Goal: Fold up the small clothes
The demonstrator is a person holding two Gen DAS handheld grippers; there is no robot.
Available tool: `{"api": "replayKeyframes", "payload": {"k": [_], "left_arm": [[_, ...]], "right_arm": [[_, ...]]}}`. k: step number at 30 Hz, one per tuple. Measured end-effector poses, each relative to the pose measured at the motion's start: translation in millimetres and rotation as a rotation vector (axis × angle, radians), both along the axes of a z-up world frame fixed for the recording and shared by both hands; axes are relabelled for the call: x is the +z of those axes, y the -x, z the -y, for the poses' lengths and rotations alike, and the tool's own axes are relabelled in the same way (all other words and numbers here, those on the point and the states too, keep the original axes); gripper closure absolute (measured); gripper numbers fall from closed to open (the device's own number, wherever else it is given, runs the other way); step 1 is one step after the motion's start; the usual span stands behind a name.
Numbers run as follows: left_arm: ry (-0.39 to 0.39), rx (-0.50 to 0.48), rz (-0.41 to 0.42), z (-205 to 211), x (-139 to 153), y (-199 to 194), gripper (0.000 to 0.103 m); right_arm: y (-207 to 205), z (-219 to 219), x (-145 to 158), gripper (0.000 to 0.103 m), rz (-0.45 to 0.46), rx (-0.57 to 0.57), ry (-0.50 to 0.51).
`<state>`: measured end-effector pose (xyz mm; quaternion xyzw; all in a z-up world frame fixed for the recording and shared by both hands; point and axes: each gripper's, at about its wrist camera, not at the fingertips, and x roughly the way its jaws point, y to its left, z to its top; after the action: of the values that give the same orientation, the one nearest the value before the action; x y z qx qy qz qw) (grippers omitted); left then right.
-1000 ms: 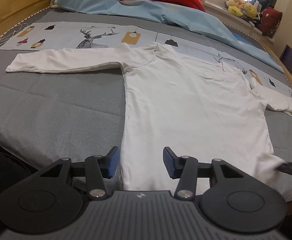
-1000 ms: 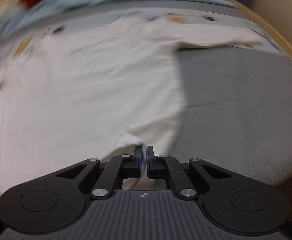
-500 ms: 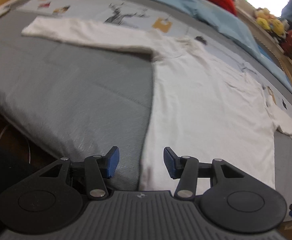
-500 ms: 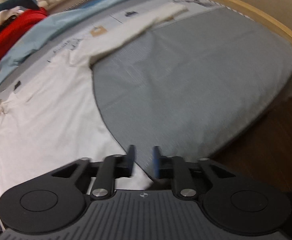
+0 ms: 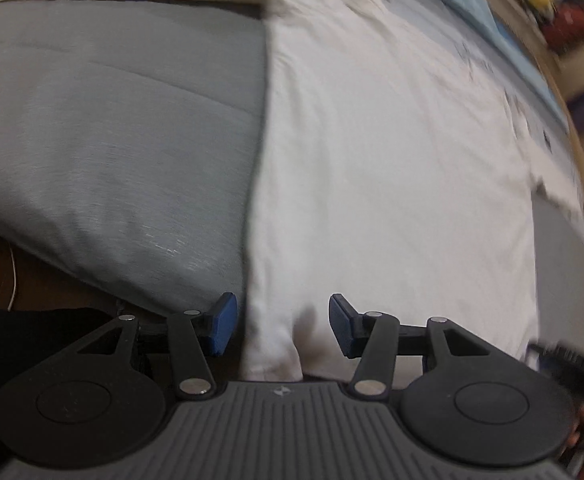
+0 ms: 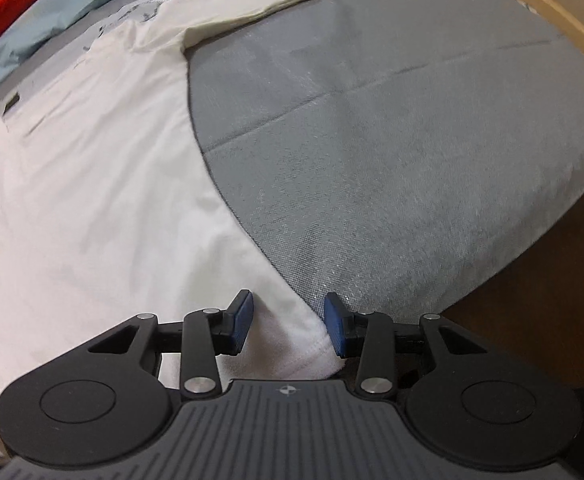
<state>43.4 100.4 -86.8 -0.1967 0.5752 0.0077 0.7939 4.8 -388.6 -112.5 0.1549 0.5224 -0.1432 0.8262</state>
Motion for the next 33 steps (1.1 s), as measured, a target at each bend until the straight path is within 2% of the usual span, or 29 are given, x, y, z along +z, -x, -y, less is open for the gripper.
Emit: {"api": "replayKeyframes", "payload": {"k": [1, 2, 3, 4, 5, 6, 7, 9, 12, 14, 16, 18, 21, 23, 25, 27, 30, 33], "left_arm": [[-0.045, -0.032, -0.009, 6, -4, 0, 0.053], [-0.106, -0.054, -0.015, 10, -6, 1, 0.063], [-0.161, -0.066, -0.023, 11, -8, 3, 0.096], [-0.214, -0.058, -0.034, 9, -8, 4, 0.099], [-0.229, -0.019, -0.033, 0, -7, 8, 0.099], [-0.203, 0.019, -0.032, -10, -6, 12, 0.099], [-0.173, 0.045, -0.032, -16, -5, 15, 0.099], [-0.162, 0.044, -0.037, -19, -6, 19, 0.099], [-0.208, 0.008, -0.079, -11, -10, 15, 0.096], [-0.264, 0.006, -0.104, -9, -12, 13, 0.096], [-0.310, 0.007, -0.071, -6, -6, 12, 0.096], [-0.298, 0.001, 0.001, 1, 0, 13, 0.096], [-0.261, -0.040, 0.066, 10, 7, 15, 0.096], [-0.234, -0.049, 0.040, 15, -5, 9, 0.095], [-0.223, -0.027, -0.051, 11, -22, 0, 0.095], [-0.242, 0.010, -0.096, 6, -30, -1, 0.095], [-0.226, 0.011, -0.031, 9, -22, -1, 0.094], [-0.242, -0.014, -0.023, 16, -24, 0, 0.084]], "right_arm": [[-1, -2, 0, 0.062, 0.000, 0.008, 0.007], [0, -2, 0, 0.063, 0.000, 0.013, 0.012], [1, -2, 0, 0.066, 0.001, 0.015, 0.013], [4, -1, 0, 0.076, 0.003, 0.014, 0.011], [5, -2, 1, 0.084, 0.006, 0.013, 0.008], [5, -3, 2, 0.096, 0.010, 0.015, 0.005], [6, -2, 1, 0.097, 0.013, 0.017, 0.002], [7, -2, 2, 0.098, 0.011, 0.021, -0.002], [8, 1, 5, 0.098, -0.005, 0.010, 0.021], [9, 2, 8, 0.098, -0.006, -0.002, 0.025], [10, 1, 11, 0.098, 0.008, -0.016, 0.046], [13, 3, 18, 0.098, 0.048, -0.040, 0.076], [13, 4, 24, 0.098, 0.106, -0.034, 0.038], [9, 1, 16, 0.098, 0.075, 0.008, 0.018], [4, -1, -3, 0.098, -0.033, 0.029, 0.011], [5, -1, -5, 0.099, -0.040, 0.022, 0.018], [5, -3, 1, 0.098, -0.017, 0.047, 0.038], [7, -3, -2, 0.103, -0.021, 0.069, 0.029]]}}
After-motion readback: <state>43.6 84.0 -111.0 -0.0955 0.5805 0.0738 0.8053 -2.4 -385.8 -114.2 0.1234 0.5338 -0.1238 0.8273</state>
